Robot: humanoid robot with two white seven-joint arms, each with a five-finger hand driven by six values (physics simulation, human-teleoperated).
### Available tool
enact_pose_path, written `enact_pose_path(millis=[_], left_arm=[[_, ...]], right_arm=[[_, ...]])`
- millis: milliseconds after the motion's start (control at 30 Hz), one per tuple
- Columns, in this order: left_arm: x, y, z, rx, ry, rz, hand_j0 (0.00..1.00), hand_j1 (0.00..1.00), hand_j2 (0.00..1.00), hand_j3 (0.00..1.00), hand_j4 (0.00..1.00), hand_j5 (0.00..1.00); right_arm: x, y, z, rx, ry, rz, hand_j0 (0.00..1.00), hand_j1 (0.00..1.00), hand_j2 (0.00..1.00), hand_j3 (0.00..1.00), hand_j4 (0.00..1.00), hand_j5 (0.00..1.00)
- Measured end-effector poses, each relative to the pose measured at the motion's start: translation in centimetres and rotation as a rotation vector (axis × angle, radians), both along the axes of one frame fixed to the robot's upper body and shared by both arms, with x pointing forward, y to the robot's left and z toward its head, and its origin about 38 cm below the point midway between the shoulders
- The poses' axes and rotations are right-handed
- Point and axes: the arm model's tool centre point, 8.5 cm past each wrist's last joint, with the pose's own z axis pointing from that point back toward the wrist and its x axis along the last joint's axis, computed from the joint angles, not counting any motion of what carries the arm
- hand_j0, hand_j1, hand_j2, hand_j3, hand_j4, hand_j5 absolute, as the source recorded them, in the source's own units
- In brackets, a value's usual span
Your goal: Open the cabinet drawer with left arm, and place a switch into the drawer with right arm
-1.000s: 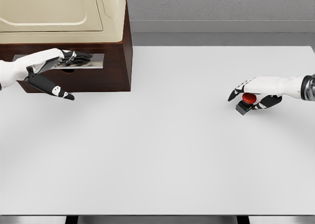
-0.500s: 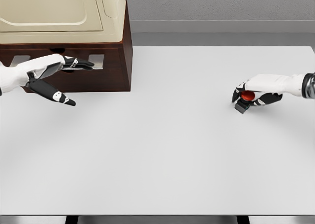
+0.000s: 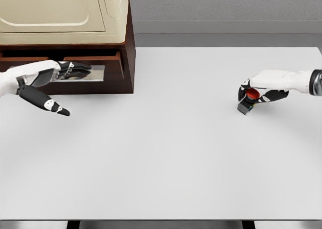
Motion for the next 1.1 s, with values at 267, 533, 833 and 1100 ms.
enact_pose_path(millis=[267, 533, 833, 1100], left_arm=[[-0.5, 0.3, 0.2, -0.01, 0.036, -0.007, 1.0, 1.0, 1.0, 1.0, 1.0, 1.0], [-0.6, 1.7, 0.2, 0.083, 0.014, 0.022, 1.0, 1.0, 1.0, 1.0, 1.0, 1.0], [-0.8, 2.3, 0.3, 0.099, 0.017, 0.032, 1.0, 1.0, 1.0, 1.0, 1.0, 1.0], [-0.9, 2.5, 0.3, 0.089, 0.033, 0.035, 1.0, 1.0, 1.0, 1.0, 1.0, 1.0]], right_arm=[[0.3, 0.4, 0.9, 0.005, -0.02, 0.012, 0.48, 0.48, 0.48, 0.48, 0.48, 0.48], [0.9, 1.4, 2.2, 0.021, -0.049, 0.03, 0.48, 0.48, 0.48, 0.48, 0.48, 0.48], [1.4, 2.9, 3.6, 0.042, -0.082, 0.063, 0.47, 0.47, 0.47, 0.47, 0.47, 0.47], [1.8, 4.6, 4.9, 0.06, -0.114, 0.101, 0.47, 0.47, 0.47, 0.47, 0.47, 0.47]])
